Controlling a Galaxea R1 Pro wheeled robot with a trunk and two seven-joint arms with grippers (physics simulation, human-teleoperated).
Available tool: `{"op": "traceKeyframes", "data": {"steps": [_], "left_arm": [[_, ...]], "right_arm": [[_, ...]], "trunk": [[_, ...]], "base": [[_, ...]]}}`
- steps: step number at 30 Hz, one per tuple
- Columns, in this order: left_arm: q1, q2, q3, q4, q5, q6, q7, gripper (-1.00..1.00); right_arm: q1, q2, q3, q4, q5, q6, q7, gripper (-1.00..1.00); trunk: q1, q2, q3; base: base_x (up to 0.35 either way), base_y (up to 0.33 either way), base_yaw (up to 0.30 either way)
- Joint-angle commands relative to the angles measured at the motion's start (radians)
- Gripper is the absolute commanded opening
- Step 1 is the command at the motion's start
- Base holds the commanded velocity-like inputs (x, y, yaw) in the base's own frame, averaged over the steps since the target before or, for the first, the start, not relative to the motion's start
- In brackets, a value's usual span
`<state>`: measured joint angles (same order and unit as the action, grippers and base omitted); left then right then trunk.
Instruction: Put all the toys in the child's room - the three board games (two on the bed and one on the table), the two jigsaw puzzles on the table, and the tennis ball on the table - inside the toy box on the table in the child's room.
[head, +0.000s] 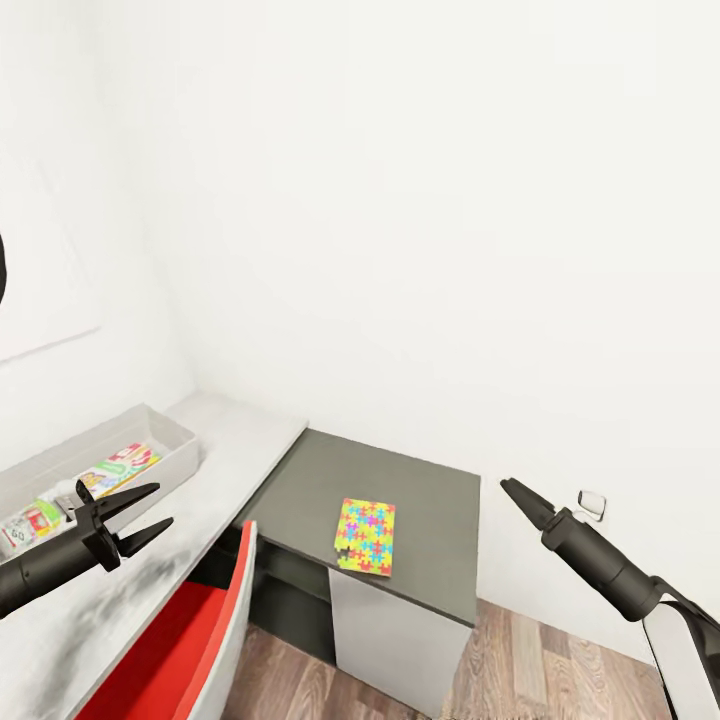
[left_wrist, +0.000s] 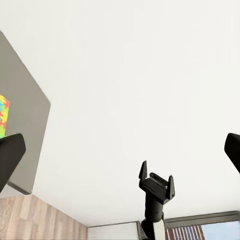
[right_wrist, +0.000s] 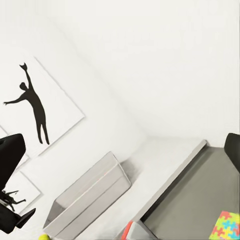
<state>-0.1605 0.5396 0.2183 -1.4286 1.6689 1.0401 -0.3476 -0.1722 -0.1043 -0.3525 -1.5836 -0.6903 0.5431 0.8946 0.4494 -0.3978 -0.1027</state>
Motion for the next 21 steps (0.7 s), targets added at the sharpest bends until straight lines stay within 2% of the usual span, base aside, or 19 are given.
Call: {"op": "traceKeyframes", "data": {"steps": [1,21], "left_arm": [[-0.001,0.000,0.001,0.000,-0.008,0.003,-0.008,1.00],[-0.001,0.000,0.001,0.000,-0.008,0.003,-0.008,1.00]], "right_arm": [[-0.001,0.000,0.000,0.000,-0.006,0.008,0.001,1.00],[-0.001,0.000,0.000,0.000,-0.006,0.008,0.004,1.00]], "trunk": [[0.001,-0.002,-0.002],[0.001,-0.002,-0.002]], "base": [[0.000,0.000,-0.283],[0.000,0.000,-0.283]]}}
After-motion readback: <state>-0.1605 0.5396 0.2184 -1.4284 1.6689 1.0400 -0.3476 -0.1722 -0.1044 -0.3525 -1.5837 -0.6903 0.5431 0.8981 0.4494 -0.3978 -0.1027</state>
